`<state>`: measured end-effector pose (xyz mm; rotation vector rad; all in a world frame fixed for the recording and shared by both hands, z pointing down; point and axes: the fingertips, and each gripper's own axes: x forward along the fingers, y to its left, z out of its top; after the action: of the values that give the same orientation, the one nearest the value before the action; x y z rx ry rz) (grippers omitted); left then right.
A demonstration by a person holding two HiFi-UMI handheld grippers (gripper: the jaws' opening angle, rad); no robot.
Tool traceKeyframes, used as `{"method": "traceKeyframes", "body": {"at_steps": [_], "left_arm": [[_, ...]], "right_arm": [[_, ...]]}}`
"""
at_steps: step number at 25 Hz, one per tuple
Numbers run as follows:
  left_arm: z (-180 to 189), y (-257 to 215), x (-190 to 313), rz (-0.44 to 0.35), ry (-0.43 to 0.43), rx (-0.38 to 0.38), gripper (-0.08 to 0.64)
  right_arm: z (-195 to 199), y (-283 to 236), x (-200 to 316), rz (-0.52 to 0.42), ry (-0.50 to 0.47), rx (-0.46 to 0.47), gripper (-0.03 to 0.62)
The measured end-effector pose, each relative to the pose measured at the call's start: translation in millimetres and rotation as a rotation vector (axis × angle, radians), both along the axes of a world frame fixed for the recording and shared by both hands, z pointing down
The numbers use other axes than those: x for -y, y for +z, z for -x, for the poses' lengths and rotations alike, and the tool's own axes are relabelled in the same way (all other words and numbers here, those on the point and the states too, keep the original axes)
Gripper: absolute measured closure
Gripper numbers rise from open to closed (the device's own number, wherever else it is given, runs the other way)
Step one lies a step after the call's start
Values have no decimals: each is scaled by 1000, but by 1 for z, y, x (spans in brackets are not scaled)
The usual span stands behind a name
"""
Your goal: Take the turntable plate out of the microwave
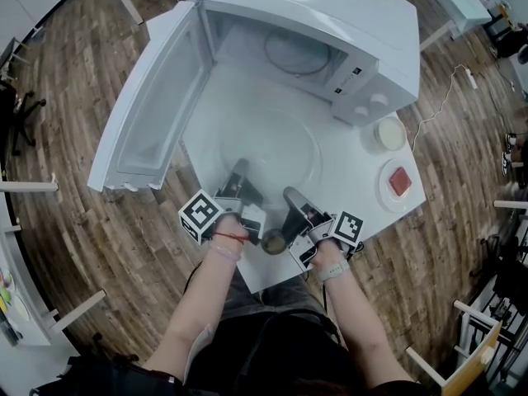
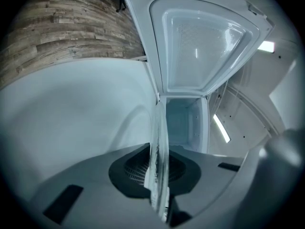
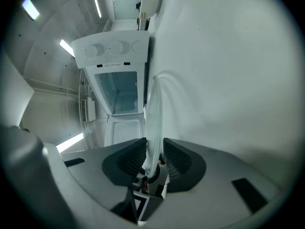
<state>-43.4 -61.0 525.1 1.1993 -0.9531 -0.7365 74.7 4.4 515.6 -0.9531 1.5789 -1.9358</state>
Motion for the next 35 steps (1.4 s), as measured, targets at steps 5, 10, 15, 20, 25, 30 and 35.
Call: {"method": "traceKeyframes", "body": {"at_steps": [5,10,15,20,25,30,35], "left_arm": [[0,1,0,8,1,0,529],[0,1,0,7,2,4,529],[-1,1,0,22,6,7,529],[-1,1,1,26,13,2,529],[-4,0,-1,19,92,19,525],[-4,-4,-8,-3,184,68,465],[3,-5,-26,8,258,94,444]], "right_arm": [[28,2,-20,60,-19,48,485],[36,1,-19,67,34,99,519],[34,-1,-18,77,79,134,541],[33,-1,-19,67,82,140,543],[33,-4,-20,73,75,141,543],[33,-7,-21,79,65,147,543],[34,-9,-20,77,54,154,543]]}}
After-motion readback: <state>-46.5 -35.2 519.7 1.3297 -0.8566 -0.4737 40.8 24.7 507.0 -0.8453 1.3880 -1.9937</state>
